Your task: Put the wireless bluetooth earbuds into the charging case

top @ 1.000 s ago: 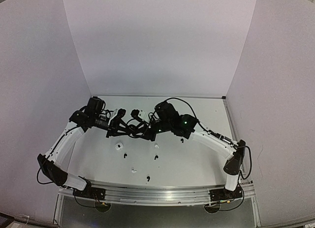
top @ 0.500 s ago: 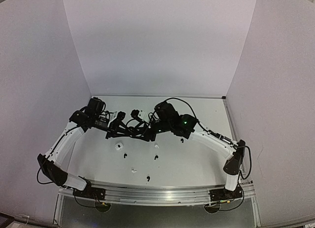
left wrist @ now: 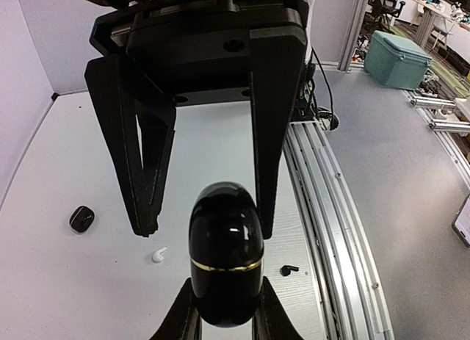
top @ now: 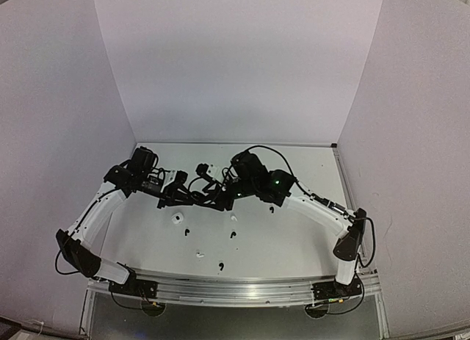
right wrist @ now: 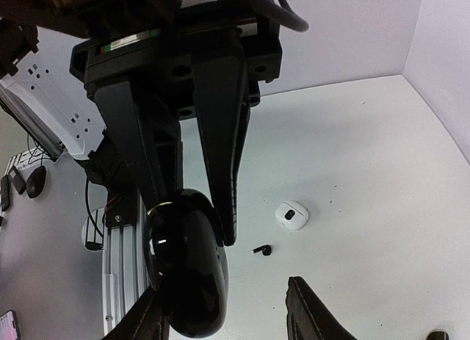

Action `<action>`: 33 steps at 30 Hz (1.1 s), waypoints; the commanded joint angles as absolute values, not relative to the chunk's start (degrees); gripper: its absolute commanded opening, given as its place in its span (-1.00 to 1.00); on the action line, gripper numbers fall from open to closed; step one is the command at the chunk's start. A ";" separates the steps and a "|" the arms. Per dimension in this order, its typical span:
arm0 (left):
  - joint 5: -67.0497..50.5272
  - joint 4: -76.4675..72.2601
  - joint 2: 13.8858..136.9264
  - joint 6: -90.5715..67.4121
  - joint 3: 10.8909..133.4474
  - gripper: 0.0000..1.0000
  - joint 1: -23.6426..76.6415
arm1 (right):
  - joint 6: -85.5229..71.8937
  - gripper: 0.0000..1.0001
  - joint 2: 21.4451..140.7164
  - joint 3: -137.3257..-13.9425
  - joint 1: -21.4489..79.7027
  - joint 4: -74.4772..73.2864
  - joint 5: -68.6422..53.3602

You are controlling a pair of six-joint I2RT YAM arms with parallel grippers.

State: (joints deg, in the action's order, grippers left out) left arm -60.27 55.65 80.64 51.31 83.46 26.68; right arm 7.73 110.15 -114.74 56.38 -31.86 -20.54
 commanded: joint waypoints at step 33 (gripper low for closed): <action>-61.04 48.42 76.44 40.23 76.27 -1.00 27.02 | 4.97 -0.02 110.42 -118.71 53.91 -30.21 -20.51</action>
